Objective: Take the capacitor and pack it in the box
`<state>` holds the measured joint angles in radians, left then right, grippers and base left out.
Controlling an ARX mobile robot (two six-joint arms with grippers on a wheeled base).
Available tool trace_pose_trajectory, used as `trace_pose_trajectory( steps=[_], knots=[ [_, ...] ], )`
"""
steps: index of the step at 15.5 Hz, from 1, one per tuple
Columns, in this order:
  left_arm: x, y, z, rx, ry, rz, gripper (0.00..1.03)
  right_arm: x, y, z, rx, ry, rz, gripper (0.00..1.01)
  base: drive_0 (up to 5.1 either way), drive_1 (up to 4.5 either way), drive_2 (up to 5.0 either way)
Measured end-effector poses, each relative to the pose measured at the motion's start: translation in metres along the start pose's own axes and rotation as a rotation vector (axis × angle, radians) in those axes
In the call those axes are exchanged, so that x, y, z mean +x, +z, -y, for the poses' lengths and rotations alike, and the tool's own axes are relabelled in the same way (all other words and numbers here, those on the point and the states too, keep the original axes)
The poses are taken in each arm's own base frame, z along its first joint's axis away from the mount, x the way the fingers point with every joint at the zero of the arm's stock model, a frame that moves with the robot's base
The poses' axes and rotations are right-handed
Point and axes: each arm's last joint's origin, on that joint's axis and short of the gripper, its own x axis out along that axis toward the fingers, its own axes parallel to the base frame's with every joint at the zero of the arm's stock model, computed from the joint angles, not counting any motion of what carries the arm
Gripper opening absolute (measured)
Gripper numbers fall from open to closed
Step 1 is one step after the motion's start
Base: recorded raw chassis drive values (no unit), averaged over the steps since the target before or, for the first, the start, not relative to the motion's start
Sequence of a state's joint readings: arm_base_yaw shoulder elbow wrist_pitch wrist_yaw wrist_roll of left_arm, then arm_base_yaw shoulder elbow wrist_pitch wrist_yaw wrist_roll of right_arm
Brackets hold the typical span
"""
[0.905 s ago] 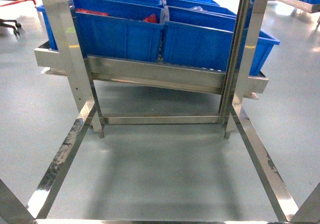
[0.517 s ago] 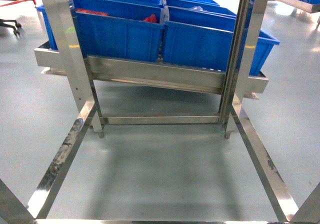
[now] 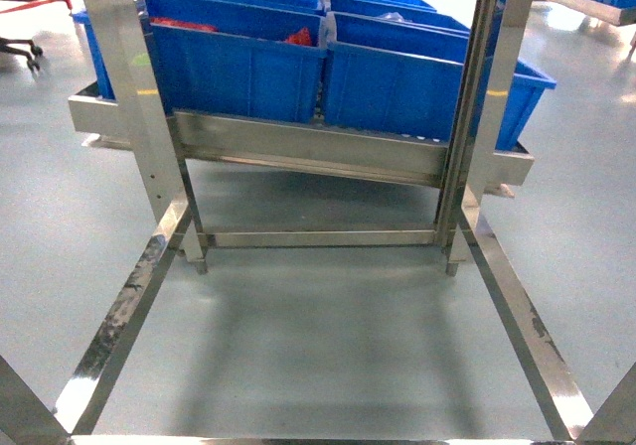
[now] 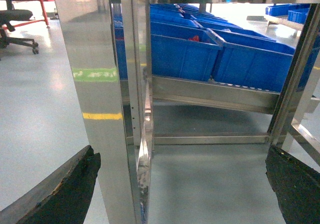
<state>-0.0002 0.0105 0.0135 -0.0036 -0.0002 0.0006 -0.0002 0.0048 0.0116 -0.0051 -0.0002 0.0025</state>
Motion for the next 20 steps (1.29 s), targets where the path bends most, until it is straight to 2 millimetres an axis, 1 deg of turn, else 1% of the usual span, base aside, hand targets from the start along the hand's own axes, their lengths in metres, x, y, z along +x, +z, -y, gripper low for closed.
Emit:
trace_pose_trajectory(
  steps=[20],
  knots=[
    [0.0000, -0.0001, 0.0000, 0.000, 0.000, -0.001, 0.98, 0.0000, 0.0000, 0.0000, -0.001, 0.000, 0.000, 0.98, 0.0, 0.00, 0.0]
  ],
)
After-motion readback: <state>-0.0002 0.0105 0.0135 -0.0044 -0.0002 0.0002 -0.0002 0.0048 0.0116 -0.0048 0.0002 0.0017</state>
